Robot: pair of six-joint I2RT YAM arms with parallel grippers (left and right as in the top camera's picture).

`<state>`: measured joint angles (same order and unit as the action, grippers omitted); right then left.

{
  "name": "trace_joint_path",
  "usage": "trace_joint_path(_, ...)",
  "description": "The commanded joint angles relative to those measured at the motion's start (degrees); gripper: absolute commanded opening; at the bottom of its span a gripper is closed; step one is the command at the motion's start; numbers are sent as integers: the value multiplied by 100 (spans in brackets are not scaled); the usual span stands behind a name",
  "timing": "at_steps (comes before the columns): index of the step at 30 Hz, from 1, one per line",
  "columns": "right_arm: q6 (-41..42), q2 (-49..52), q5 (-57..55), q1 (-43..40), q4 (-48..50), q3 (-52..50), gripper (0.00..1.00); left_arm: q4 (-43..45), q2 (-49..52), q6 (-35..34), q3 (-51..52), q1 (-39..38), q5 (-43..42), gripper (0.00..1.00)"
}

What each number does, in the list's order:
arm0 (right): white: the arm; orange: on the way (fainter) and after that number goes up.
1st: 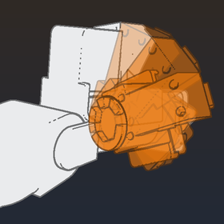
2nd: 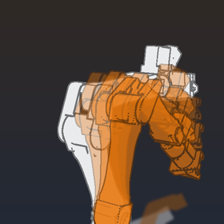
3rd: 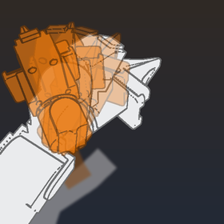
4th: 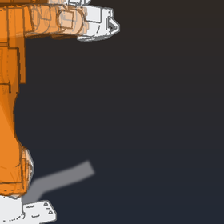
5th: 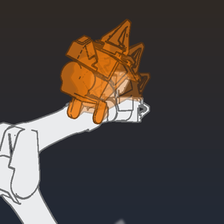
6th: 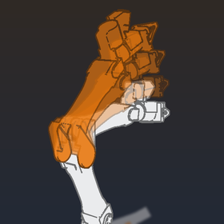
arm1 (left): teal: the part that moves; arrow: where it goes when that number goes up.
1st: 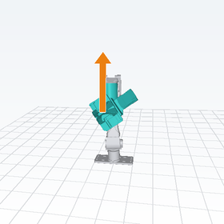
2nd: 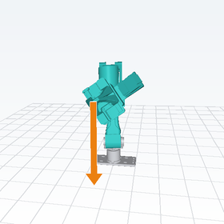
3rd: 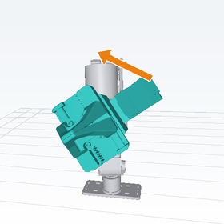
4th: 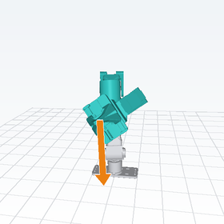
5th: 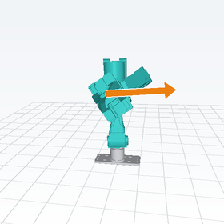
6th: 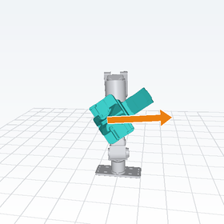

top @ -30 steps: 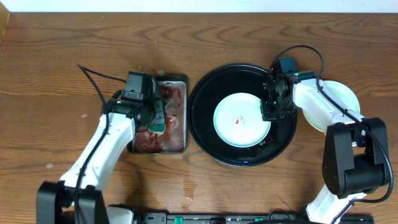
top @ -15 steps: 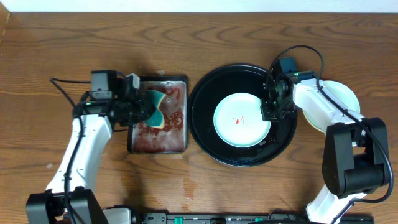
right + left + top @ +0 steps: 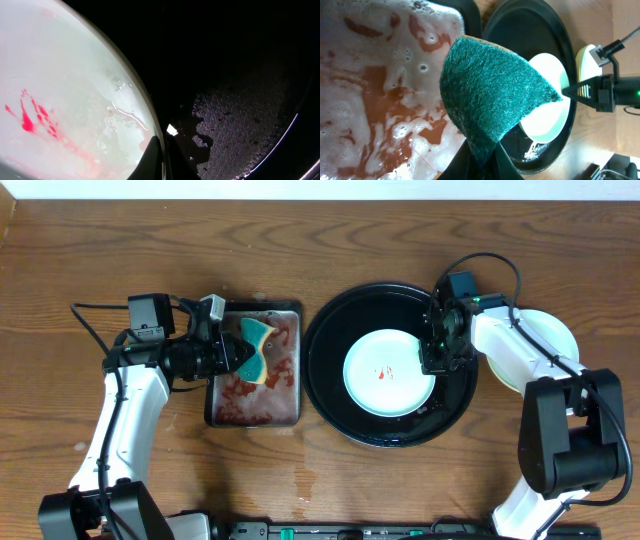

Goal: Clean dirty plates on tray and stack at the side
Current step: 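Lift the sponge out of the soapy tray with the left gripper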

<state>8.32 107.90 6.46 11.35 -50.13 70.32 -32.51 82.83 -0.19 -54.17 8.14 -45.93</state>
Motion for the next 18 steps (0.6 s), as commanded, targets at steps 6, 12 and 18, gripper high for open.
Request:
trace_joint_path(6,-26,48,-26,70,-20,-37,1,48,-42,321,-103,66,-476,7)
trace_joint_path(12,-26,48,-26,70,-20,-37,1,52,-42,564,-103,286,-841,7)
trace_joint_path(18,-26,48,-26,70,-22,-37,1,46,-42,608,-103,483,-960,7)
